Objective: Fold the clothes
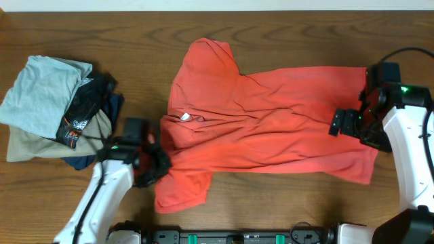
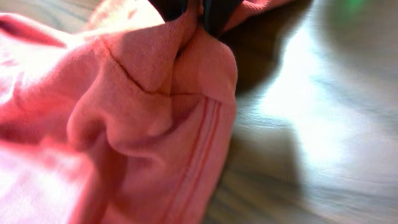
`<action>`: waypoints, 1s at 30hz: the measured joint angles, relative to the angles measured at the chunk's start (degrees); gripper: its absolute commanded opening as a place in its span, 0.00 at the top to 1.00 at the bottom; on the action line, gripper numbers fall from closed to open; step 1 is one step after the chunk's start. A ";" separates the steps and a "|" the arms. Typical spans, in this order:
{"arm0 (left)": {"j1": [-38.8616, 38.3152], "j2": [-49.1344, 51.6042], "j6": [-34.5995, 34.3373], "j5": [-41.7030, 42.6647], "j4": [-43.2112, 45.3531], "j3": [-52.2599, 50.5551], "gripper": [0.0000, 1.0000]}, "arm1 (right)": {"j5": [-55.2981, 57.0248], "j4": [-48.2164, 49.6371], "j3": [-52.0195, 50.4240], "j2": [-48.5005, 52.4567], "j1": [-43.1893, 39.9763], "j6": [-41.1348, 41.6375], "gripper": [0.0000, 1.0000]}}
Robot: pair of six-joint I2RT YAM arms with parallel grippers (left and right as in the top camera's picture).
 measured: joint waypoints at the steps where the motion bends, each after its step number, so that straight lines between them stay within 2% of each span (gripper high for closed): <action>1: 1.40 -1.05 0.48 -0.02 -0.81 0.00 0.94 | 0.00 0.31 -1.07 0.00 -0.81 0.00 0.01; 10: 2.78 -2.56 1.84 -0.13 -3.50 -0.24 0.94 | -0.15 7.39 -12.52 0.00 -4.63 2.10 0.01; 17: 2.78 -2.54 2.03 -0.13 -3.54 -0.66 0.94 | 0.50 17.68 -19.58 0.00 -8.41 9.75 0.18; 22: 2.78 -2.54 2.03 -0.13 -3.52 -0.66 0.94 | 0.79 27.04 -23.37 0.00 -10.49 13.11 0.21; 30: 2.78 -2.54 2.03 -0.13 -3.52 -0.66 0.94 | 1.14 33.18 -26.93 0.00 -10.49 14.19 0.26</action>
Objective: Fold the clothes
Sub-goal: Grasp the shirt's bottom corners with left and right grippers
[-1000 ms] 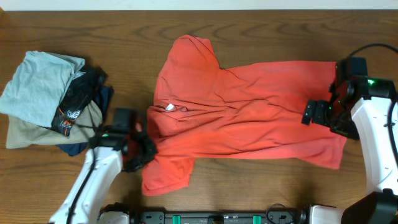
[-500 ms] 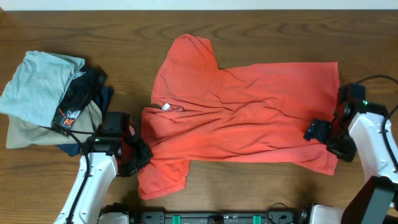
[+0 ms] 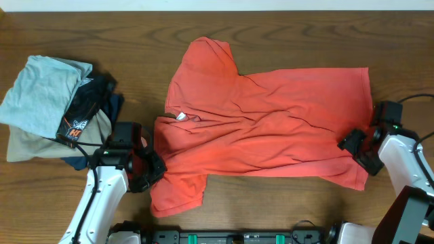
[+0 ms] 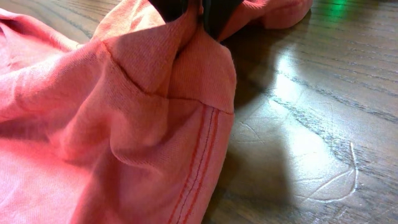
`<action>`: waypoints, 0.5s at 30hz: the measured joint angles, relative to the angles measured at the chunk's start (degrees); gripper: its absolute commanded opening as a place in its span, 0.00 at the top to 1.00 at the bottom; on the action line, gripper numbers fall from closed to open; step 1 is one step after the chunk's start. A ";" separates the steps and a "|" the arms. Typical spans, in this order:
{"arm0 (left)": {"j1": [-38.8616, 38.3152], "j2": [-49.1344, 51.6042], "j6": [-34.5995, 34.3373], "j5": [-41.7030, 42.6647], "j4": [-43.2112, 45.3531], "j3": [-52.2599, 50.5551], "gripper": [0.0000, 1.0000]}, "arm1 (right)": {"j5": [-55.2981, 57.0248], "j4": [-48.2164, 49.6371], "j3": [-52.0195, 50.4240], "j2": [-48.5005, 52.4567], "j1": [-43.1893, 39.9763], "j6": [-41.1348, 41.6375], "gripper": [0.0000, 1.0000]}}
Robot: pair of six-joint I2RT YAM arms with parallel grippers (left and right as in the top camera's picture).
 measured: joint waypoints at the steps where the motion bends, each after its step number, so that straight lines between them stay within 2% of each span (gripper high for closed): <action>1: 0.00 0.00 0.00 0.00 0.00 0.00 0.94 | 0.35 0.28 -0.42 0.00 0.00 0.04 0.26; 5: 0.00 0.00 0.00 0.00 0.00 0.00 0.94 | 2.38 0.46 -2.19 0.00 0.00 0.66 0.28; 9: 0.00 0.00 0.00 0.00 0.04 0.00 0.94 | 4.42 0.59 -3.48 0.00 0.00 0.98 0.37; 15: 0.00 0.00 0.00 0.00 0.07 0.00 0.93 | 5.53 3.50 -5.55 0.00 0.00 1.51 0.42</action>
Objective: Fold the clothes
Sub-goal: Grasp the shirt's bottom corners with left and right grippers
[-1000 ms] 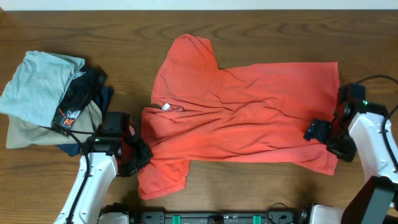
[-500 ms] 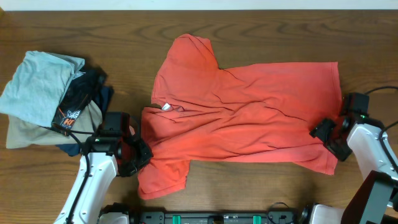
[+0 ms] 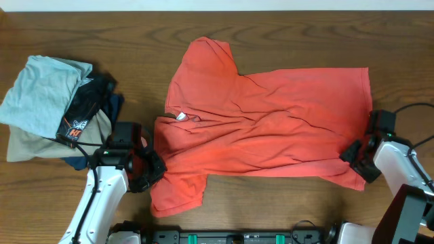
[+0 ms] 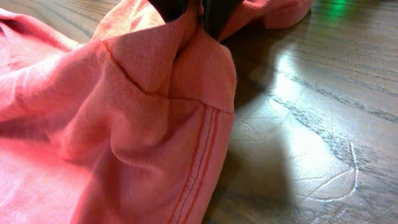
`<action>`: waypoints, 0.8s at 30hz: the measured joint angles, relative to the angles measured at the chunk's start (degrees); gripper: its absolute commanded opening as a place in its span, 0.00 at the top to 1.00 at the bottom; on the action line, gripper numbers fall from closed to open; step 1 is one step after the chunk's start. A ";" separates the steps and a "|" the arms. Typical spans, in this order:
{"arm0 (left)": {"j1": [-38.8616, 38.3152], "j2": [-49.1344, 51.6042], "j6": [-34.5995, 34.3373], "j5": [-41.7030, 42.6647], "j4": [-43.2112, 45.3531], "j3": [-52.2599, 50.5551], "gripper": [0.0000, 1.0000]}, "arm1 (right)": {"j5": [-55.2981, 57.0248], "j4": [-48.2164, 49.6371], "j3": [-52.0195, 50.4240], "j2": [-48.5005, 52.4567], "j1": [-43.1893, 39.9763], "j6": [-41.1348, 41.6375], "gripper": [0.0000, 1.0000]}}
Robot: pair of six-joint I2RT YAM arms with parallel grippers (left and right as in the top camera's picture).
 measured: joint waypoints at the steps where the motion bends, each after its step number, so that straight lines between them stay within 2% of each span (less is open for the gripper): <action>1: 0.00 0.00 0.00 0.00 0.00 0.00 0.94 | 0.00 0.59 -0.28 -0.13 0.00 0.00 0.42; 6: 0.00 0.00 0.00 0.00 0.00 0.00 0.94 | 0.39 3.56 -0.96 -0.44 0.00 0.07 0.38; 10: 0.00 0.00 0.00 0.00 0.00 0.00 0.94 | 0.42 5.53 -1.11 -0.42 0.00 0.02 0.40; 14: 0.00 0.00 0.00 0.00 0.02 0.00 0.94 | 0.11 6.47 -1.11 -0.42 0.00 -0.09 0.57; 24: 0.00 0.00 0.00 0.00 0.07 0.00 0.94 | -1.90 5.05 -1.11 -0.42 0.00 -0.11 0.88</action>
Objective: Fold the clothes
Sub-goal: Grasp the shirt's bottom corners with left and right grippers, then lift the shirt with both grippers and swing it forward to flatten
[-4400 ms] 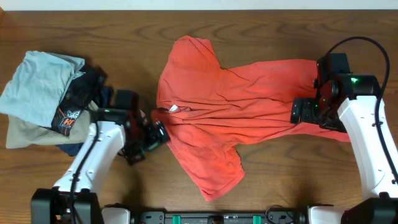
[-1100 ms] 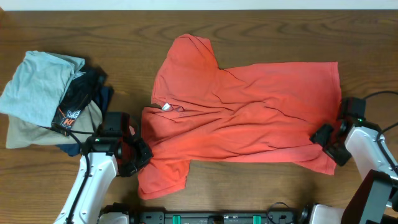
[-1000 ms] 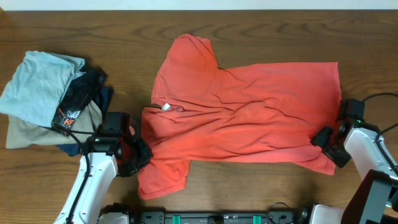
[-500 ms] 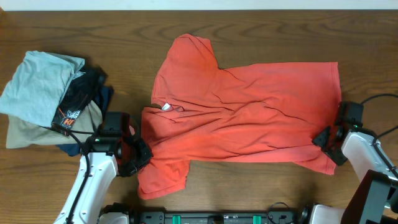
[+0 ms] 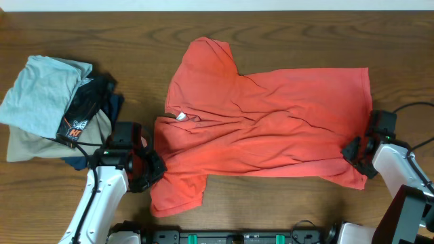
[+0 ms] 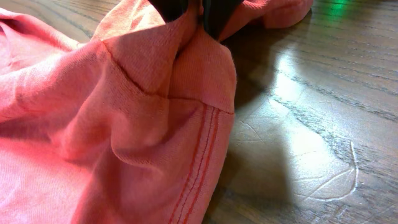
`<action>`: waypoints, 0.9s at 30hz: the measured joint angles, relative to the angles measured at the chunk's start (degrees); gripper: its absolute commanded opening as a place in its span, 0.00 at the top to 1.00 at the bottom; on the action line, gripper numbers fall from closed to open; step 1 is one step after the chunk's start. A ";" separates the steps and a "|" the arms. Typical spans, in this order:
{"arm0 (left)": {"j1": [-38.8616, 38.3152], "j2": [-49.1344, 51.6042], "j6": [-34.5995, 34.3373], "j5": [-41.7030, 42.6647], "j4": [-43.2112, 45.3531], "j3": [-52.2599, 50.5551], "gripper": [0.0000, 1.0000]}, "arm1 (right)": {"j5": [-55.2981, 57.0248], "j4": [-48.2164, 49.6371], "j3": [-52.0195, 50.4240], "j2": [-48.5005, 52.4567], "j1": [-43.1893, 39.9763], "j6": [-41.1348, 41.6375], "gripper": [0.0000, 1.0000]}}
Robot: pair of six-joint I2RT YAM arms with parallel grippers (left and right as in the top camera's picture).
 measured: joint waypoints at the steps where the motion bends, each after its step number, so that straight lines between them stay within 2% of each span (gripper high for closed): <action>1: 0.00 0.00 0.00 0.00 0.00 0.00 0.94 | -0.11 -0.13 0.00 0.00 0.00 -0.02 0.91; 3: 0.00 0.00 0.00 0.00 -0.02 0.00 0.94 | -0.24 -0.37 0.00 0.00 0.00 -0.04 0.99; 7: 0.00 0.00 0.00 0.02 -0.02 0.00 0.94 | -0.35 -1.49 0.04 0.00 0.00 0.07 0.99; 12: 0.07 0.00 1.75 1.84 0.11 0.02 0.94 | -1.46 -10.60 3.74 -0.04 0.00 -0.85 0.99; 17: 0.04 0.00 4.74 3.41 -0.26 3.04 0.94 | -5.33 -23.52 17.40 -1.64 0.00 -4.81 0.99; 21: 0.04 -0.42 6.03 4.59 -0.83 10.14 0.94 | -7.98 -31.93 28.35 -4.74 0.00 -8.81 0.99; 27: 0.04 -2.80 7.45 6.67 -7.82 23.39 0.94 | -11.61 -40.63 41.77 -10.32 0.00 -14.93 0.99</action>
